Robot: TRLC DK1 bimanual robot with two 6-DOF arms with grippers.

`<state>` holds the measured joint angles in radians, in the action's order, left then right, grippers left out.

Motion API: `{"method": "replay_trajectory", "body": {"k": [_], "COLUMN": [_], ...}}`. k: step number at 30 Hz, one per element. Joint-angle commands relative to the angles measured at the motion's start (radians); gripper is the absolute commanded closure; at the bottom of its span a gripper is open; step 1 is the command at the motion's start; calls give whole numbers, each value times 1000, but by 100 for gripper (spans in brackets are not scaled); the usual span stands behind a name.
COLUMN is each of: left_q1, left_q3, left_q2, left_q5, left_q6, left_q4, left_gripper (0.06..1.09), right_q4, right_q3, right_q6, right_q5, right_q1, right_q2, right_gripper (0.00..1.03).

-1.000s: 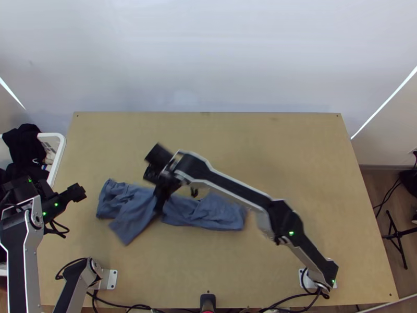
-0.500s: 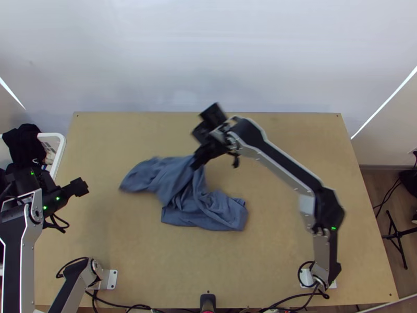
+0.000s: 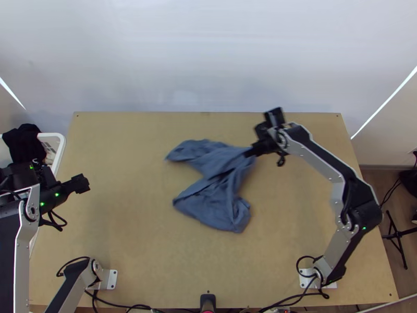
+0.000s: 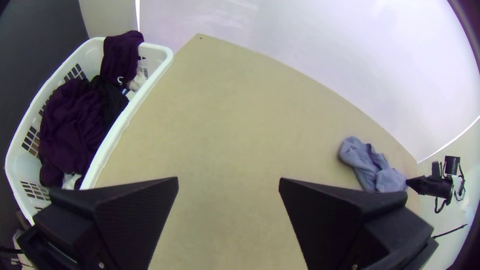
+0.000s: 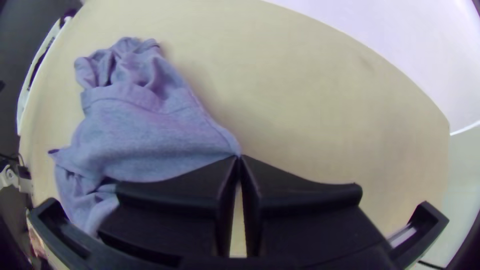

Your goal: Fold the t-shirt

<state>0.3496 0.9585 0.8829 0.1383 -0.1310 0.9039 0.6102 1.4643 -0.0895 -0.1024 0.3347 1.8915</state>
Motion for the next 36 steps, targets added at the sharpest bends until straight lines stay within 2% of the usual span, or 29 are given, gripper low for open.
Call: {"method": "replay_trajectory", "body": {"k": [1, 2, 3, 7, 13, 15, 17, 19, 22, 24, 27, 36], "left_q1": [-14, -14, -14, -14, -23, -26, -27, -26, -21, -14, -1, 0], "left_q3": [31, 31, 31, 23, 17, 19, 22, 23, 23, 22, 22, 32], "left_q2": [-9, -10, -12, -15, -2, -1, -2, -10, -24, -32, -39, -38], "left_q5": [-3, -3, -5, -5, -8, -9, -12, -17, -22, -23, -25, -23], "left_q6": [2, 2, 2, 2, -4, -10, -12, -12, -5, 2, 13, 16], "left_q4": [36, 39, 43, 49, 36, 35, 36, 44, 56, 64, 73, 79], "left_gripper": [11, 11, 11, 11, 11, 11, 11, 11, 11, 11, 11, 11], "right_q4": [-96, -96, -96, -66, 53, 56, 56, 56, 56, 56, 60, 60], "right_q3": [-170, -177, -180, -113, 57, 87, 116, 148, 183, 191, 194, 192], "right_q6": [22, 30, 33, 56, 85, 83, 82, 79, 76, 73, 62, 47], "right_q5": [147, 170, 185, 230, 230, 230, 230, 230, 230, 230, 251, 263], "right_q1": [-140, -117, -80, 115, 326, 360, 380, 394, 405, 408, 411, 415], "right_q2": [-74, -114, -158, -241, -106, -52, -8, 35, 96, 123, 152, 212], "right_gripper": [41, 30, 26, 26, 26, 35, 50, 61, 62, 59, 31, 30]}}
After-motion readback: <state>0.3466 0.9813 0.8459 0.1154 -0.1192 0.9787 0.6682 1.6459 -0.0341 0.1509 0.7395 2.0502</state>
